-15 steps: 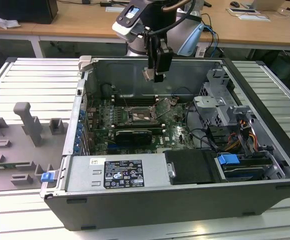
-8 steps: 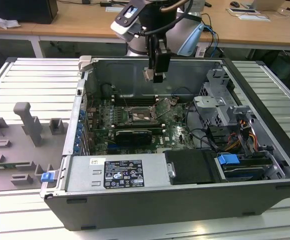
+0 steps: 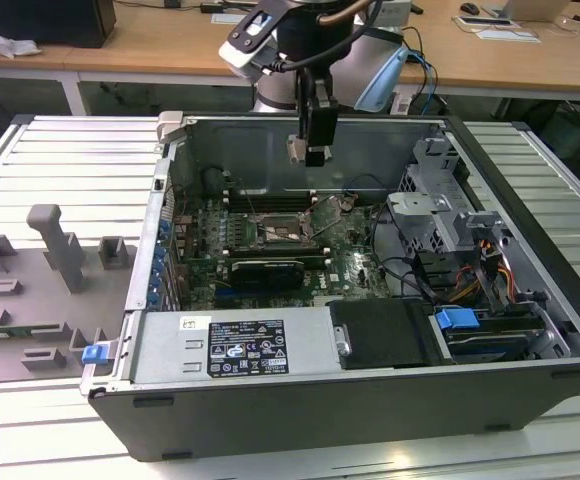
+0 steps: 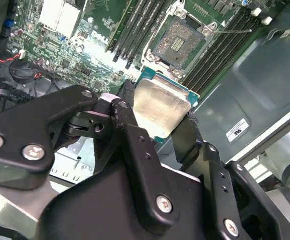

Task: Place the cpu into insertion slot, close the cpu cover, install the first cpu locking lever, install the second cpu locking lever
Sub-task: 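Place the cpu into insertion slot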

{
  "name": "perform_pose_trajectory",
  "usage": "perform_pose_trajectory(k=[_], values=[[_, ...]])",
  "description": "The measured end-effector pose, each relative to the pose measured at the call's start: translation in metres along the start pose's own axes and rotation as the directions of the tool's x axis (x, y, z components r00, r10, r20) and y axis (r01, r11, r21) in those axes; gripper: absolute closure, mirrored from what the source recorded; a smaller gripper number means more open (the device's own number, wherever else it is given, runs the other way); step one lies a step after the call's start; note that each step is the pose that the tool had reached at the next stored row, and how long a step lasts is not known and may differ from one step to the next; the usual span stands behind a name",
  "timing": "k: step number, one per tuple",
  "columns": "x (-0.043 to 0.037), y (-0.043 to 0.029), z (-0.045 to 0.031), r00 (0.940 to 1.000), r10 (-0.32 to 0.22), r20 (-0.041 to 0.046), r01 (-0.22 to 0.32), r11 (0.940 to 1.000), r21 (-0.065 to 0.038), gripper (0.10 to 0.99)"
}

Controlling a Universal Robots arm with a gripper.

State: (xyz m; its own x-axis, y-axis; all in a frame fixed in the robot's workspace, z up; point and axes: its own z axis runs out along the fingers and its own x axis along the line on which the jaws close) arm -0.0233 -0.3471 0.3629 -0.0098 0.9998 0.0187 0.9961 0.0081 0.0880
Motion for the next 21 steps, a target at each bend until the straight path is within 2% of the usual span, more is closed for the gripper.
perform_pose_trajectory(k=[7,14,21], values=[[0.0,-0.0001,0.0008,0.998,0.063,0.0056,-0.063,0.998,-0.001,0.545],[0.0,-0.0001,0.0017,0.9916,0.129,0.0113,-0.129,0.9916,-0.003,0.545],[0.0,-0.0002,0.0028,0.9884,0.151,0.0132,-0.151,0.9885,-0.004,0.545]])
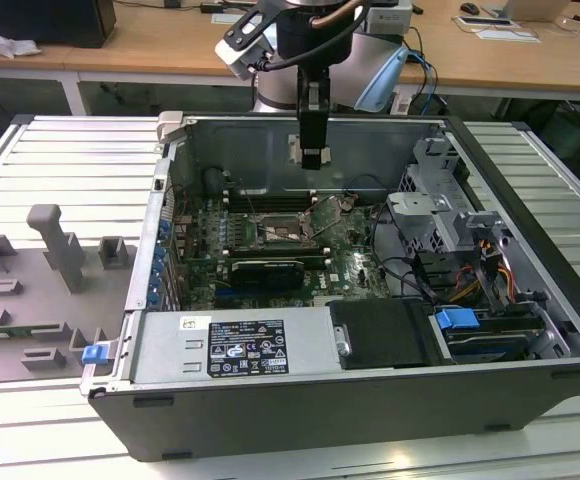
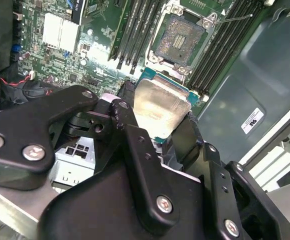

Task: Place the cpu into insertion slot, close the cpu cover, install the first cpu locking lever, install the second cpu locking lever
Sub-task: 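Place the cpu into insertion slot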

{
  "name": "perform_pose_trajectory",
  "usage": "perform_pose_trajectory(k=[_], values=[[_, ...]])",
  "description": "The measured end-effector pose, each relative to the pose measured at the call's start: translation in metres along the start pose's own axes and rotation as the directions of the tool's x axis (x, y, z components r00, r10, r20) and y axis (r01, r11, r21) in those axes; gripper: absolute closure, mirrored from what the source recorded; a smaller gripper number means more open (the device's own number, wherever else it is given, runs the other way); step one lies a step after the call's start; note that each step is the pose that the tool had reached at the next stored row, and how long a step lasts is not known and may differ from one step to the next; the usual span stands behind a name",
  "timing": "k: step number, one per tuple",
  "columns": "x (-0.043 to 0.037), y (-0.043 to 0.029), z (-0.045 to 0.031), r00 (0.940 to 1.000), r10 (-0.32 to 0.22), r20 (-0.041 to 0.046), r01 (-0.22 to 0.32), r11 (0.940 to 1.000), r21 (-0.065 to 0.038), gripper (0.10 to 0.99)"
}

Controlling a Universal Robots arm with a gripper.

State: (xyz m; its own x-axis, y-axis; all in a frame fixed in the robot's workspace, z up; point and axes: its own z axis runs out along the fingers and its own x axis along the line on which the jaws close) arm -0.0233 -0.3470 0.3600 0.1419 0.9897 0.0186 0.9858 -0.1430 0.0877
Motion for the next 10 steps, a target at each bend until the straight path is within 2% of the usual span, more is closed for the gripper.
perform_pose_trajectory(k=[10], values=[[-0.0001,-0.0002,0.0018,0.9998,0.02,0.0018,-0.02,0.9998,0.0,0.545]])
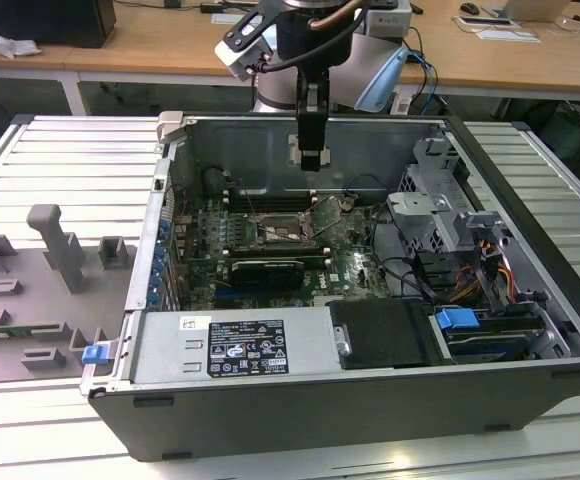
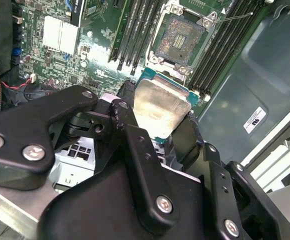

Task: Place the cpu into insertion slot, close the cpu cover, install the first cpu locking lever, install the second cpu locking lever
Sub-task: 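Place the cpu into insertion slot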

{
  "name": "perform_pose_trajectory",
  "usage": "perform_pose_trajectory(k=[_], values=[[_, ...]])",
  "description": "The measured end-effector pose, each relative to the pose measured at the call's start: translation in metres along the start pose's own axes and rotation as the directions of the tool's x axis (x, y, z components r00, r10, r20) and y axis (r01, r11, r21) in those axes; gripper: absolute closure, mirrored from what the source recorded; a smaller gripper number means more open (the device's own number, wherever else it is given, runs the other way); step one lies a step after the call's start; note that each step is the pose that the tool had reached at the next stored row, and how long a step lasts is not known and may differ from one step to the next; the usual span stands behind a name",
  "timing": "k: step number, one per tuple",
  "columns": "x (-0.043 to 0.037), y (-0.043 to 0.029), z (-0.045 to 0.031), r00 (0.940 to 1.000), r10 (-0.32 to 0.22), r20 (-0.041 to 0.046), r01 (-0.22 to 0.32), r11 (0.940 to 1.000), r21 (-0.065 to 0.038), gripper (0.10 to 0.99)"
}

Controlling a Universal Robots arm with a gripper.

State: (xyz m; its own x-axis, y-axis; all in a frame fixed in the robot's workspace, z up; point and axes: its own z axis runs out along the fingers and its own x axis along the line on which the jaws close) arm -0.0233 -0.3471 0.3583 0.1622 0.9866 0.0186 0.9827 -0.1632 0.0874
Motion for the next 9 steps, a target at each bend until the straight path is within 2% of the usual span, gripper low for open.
perform_pose_trajectory(k=[9], values=[[-0.0001,-0.0003,0.0027,1.0,0.009,0.0008,-0.009,1.0,0.0,0.545]])
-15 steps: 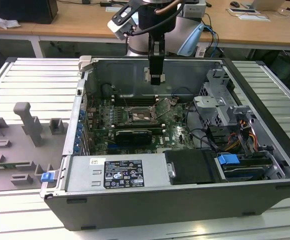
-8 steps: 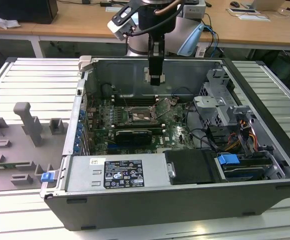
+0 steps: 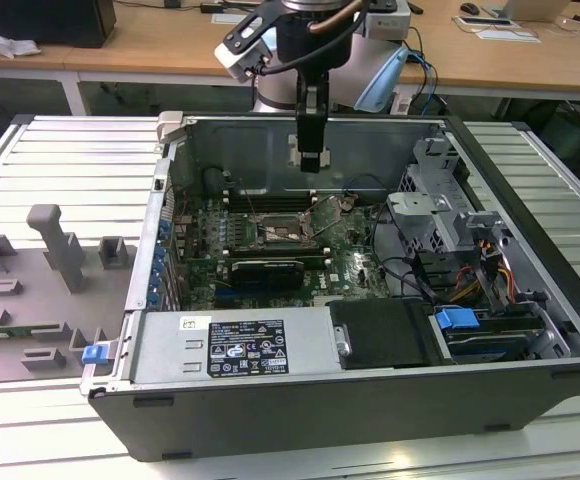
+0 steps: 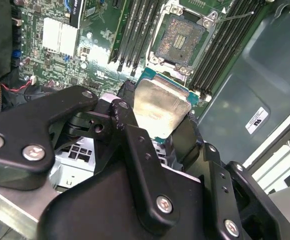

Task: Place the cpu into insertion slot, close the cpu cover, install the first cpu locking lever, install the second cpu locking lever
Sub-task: 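Place the cpu into insertion slot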

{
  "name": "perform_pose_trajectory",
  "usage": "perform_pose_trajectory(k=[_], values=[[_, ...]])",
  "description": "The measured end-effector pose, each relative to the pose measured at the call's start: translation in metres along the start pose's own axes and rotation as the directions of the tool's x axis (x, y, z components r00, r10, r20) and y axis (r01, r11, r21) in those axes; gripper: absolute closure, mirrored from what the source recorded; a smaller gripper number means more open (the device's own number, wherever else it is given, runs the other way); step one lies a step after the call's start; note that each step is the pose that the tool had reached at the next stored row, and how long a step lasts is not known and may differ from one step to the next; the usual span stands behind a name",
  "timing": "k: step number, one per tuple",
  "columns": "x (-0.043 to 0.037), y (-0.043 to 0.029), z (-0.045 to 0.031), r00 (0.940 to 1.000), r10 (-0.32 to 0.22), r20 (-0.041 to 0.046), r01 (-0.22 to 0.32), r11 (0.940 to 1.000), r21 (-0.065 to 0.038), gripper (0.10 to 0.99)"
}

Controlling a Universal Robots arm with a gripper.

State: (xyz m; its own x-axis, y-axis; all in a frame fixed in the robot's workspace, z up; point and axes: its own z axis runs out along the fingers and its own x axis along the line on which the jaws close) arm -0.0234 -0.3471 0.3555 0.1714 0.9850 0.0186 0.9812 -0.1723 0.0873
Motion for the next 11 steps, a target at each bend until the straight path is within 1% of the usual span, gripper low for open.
perform_pose_trajectory(k=[7,11], values=[[-0.0014,-0.0066,0.0113,1.0,-0.008,-0.0032,0.008,1.0,0.0,0.545],[-0.0023,-0.0096,0.0161,0.9984,-0.055,-0.0074,0.055,0.9985,0.001,0.545]])
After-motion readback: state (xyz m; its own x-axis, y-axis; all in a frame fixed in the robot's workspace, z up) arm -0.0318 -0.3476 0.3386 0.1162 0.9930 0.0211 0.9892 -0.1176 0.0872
